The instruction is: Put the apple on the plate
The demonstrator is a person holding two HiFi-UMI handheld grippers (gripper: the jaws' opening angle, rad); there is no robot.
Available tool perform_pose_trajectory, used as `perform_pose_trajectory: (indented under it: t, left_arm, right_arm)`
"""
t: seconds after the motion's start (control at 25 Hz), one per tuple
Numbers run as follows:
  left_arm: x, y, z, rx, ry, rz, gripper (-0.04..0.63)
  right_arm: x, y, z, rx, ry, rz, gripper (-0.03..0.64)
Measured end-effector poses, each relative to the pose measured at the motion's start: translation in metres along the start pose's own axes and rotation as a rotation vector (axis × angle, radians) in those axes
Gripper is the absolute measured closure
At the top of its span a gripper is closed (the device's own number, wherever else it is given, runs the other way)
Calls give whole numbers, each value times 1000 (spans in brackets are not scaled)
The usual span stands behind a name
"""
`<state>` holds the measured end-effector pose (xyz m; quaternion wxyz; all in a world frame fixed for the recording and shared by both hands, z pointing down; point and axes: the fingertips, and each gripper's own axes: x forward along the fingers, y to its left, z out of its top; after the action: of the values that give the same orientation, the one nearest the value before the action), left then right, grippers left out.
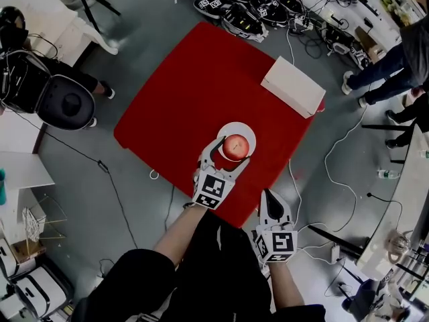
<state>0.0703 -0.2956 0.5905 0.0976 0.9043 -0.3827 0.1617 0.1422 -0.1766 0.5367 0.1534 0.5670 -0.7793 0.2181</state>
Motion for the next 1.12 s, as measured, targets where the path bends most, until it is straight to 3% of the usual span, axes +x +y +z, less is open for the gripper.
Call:
perform_pose_trajectory:
  t: [0.76, 1.12]
  left_arm:
    - [75, 22, -86, -7, 154, 32, 215]
    - [77, 25, -111, -32, 206, 17, 215]
  right_arm:
    - [-1, -25, -39, 59, 89, -29, 609]
    - [8, -21, -44, 69, 109, -19, 609]
